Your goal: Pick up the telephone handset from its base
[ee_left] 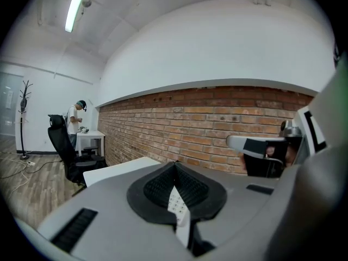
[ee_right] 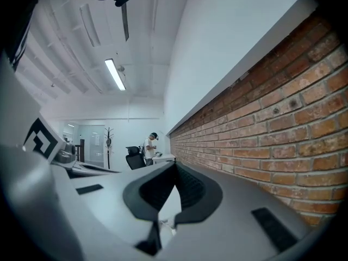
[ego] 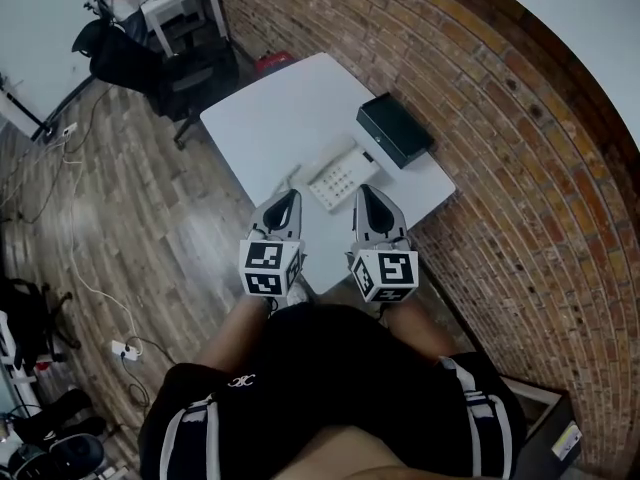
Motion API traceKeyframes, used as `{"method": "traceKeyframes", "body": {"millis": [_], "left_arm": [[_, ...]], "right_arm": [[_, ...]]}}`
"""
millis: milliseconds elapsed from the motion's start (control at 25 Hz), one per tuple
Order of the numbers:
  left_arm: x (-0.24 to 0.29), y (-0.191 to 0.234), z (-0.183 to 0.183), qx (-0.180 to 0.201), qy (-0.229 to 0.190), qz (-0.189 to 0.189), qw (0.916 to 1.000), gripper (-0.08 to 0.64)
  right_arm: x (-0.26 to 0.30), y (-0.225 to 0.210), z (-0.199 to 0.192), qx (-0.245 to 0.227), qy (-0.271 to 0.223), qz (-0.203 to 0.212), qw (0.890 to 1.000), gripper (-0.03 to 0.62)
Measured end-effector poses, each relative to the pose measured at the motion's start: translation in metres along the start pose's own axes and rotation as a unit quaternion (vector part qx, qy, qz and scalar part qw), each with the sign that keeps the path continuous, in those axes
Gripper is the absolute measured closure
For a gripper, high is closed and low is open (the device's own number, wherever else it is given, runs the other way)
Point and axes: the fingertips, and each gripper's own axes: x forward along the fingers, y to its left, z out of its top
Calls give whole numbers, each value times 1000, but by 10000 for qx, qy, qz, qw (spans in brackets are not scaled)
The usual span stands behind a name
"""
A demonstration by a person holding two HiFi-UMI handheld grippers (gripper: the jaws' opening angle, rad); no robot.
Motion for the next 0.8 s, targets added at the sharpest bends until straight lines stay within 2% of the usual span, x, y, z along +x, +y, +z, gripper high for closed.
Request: {"method": "traceKeyframes", "body": {"millis": [320,800], "left_arm": [[53,23,-5,103,263,-444,9986,558],[116,13,-29,256,734,-459,9959,558]], "right_arm": [[40,-9,-8,36,111,-251,9996,594],[50,-64,-25,23,261,-377,9989,595]]}}
